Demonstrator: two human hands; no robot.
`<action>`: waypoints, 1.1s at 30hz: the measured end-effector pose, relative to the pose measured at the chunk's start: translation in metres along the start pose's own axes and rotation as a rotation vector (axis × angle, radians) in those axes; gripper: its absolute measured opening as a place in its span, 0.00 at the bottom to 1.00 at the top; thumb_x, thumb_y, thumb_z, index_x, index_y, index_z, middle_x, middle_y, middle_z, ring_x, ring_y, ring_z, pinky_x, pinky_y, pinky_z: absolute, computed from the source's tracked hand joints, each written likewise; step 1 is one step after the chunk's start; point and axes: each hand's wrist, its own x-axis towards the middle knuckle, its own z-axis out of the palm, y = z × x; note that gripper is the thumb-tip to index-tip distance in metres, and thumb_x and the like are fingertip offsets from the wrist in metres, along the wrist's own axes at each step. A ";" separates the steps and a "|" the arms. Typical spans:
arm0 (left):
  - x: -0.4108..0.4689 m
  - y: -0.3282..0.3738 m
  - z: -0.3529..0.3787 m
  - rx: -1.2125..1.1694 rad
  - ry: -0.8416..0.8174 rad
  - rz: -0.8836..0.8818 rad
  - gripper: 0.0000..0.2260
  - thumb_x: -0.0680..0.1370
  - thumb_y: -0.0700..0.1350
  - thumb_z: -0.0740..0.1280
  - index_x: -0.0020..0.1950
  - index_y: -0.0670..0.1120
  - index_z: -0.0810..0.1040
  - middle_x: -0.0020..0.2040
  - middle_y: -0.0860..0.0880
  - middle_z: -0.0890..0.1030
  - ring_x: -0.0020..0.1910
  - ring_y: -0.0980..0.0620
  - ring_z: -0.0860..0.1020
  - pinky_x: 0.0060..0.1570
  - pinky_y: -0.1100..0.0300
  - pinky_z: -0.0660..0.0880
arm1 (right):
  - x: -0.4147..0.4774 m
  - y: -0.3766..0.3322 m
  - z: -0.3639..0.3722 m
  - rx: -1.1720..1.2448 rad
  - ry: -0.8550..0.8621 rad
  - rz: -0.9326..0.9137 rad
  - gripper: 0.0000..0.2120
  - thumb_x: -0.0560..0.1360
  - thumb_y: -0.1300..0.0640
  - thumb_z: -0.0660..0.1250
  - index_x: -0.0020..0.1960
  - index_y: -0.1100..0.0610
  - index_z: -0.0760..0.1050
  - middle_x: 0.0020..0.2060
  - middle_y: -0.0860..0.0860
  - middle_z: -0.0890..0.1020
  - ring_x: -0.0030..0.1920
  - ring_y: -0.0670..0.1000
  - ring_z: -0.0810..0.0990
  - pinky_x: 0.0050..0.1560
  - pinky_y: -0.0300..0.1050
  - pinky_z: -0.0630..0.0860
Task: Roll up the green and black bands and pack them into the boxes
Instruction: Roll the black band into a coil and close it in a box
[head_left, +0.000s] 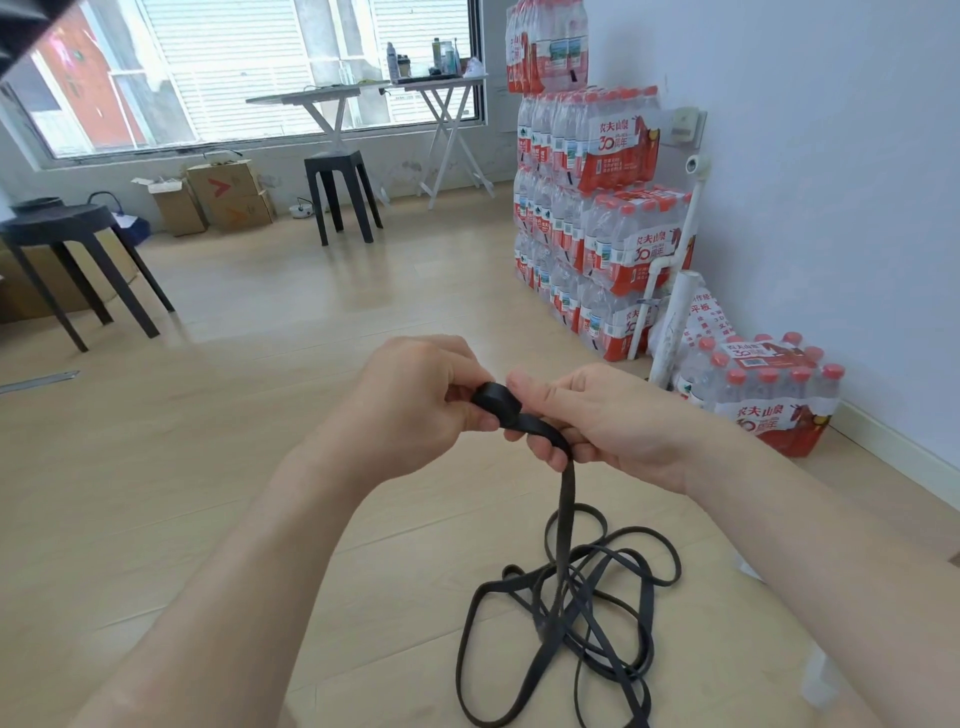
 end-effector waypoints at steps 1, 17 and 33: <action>0.000 0.001 0.001 0.036 -0.011 0.019 0.04 0.69 0.40 0.76 0.41 0.48 0.85 0.38 0.53 0.78 0.37 0.55 0.75 0.41 0.53 0.73 | 0.000 0.001 0.002 -0.007 0.010 -0.006 0.29 0.71 0.36 0.63 0.46 0.63 0.82 0.30 0.49 0.78 0.32 0.48 0.73 0.34 0.36 0.66; -0.005 0.005 0.006 -0.802 -0.034 -0.199 0.09 0.67 0.42 0.77 0.45 0.43 0.84 0.38 0.48 0.81 0.42 0.45 0.78 0.46 0.55 0.75 | -0.001 0.010 -0.007 0.449 -0.254 -0.145 0.16 0.75 0.46 0.63 0.48 0.58 0.80 0.38 0.55 0.81 0.37 0.50 0.79 0.32 0.36 0.66; -0.001 0.010 -0.001 0.067 -0.010 -0.042 0.06 0.72 0.40 0.73 0.44 0.51 0.84 0.36 0.52 0.80 0.39 0.49 0.76 0.43 0.51 0.74 | 0.002 0.008 0.001 0.132 0.002 -0.021 0.22 0.71 0.41 0.65 0.43 0.61 0.80 0.28 0.50 0.75 0.29 0.46 0.70 0.28 0.32 0.64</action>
